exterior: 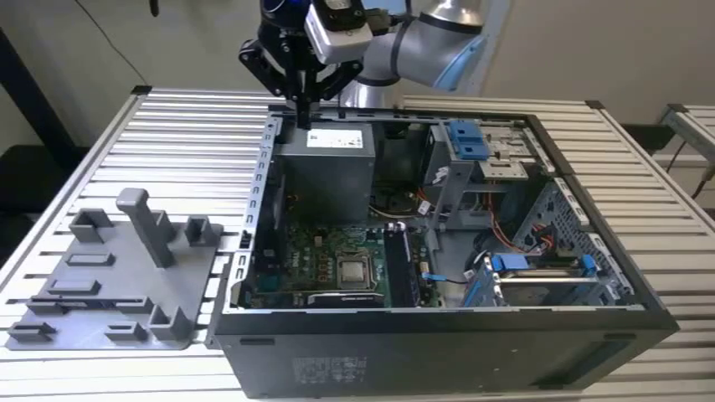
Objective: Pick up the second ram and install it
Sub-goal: 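Reach for the second ram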
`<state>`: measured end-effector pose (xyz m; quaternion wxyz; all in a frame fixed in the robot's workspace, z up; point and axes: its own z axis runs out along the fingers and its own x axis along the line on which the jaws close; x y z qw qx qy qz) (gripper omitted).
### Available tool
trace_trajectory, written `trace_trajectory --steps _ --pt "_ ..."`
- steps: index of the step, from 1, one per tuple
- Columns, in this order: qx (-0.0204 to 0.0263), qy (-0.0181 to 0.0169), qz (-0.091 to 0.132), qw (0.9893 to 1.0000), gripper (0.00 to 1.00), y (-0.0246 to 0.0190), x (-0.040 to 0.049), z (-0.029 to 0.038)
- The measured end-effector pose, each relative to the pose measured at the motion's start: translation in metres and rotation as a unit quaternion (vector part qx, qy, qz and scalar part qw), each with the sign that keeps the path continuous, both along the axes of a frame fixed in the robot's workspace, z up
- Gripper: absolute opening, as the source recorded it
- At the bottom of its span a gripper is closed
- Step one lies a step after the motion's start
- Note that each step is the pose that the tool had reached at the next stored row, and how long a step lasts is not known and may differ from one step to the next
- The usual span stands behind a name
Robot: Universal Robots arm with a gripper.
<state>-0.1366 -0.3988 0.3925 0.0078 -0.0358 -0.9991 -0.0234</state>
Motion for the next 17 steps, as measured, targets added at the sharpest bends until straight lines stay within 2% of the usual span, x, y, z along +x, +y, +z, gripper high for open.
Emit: trace_trajectory --steps 17 --pt "0.0 0.0 0.002 1.0 0.11 0.0 -0.0378 -0.0001"
